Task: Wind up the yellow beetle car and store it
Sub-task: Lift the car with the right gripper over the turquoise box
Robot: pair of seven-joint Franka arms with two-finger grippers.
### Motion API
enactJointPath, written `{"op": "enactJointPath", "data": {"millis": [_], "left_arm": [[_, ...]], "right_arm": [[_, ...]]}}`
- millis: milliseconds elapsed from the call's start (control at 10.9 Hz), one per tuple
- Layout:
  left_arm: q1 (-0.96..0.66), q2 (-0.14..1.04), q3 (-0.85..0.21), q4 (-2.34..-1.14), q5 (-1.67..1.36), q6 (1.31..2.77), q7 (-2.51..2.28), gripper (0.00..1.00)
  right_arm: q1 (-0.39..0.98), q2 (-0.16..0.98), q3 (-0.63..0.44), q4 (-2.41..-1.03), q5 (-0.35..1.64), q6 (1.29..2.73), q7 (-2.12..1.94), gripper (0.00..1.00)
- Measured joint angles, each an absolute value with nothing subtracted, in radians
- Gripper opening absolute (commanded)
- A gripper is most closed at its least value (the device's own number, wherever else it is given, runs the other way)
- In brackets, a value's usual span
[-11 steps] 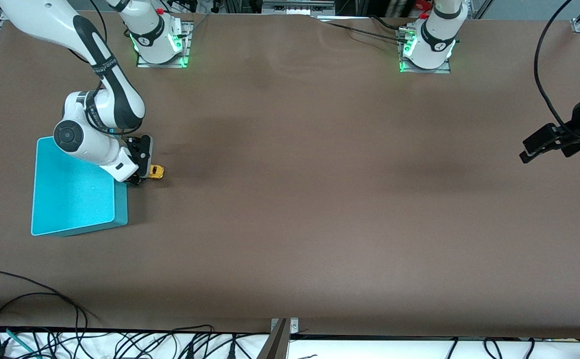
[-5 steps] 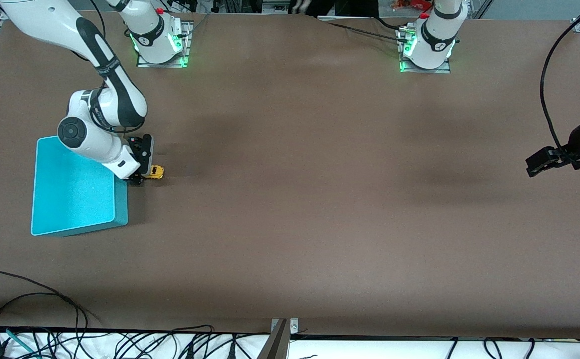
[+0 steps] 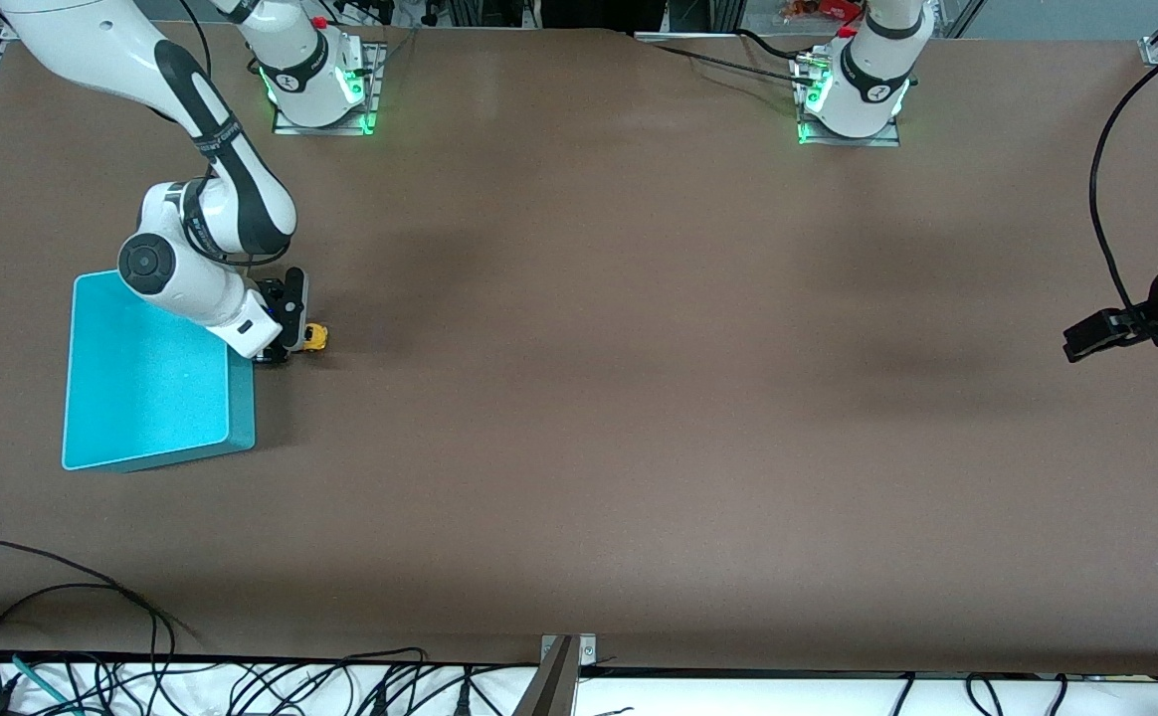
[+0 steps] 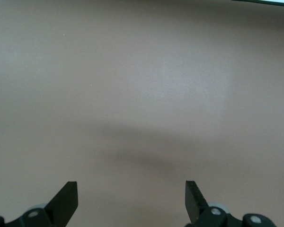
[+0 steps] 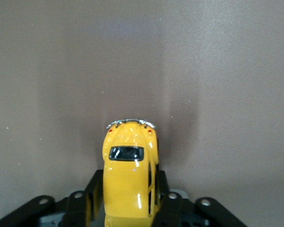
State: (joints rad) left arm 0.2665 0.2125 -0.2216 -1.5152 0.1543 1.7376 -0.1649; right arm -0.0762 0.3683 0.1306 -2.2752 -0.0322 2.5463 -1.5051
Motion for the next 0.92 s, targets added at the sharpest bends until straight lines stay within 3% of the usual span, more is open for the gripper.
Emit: {"op": "enactJointPath", "data": {"millis": [460,920], "left_arm": [[0.266,0.223,-0.222,-1.514,0.154,1.738,-0.165,1.0],[0.278,0.241,-0.219,-1.514,0.154,1.739,-0.165,1.0]], "right_arm": [[-0.076,0.312,0.136,-2.252,-0.032,2.515,-1.527,0.0],[-0.076,0.203,0.143,-2.026,-0.032,2.075,-1.532,0.0]]}}
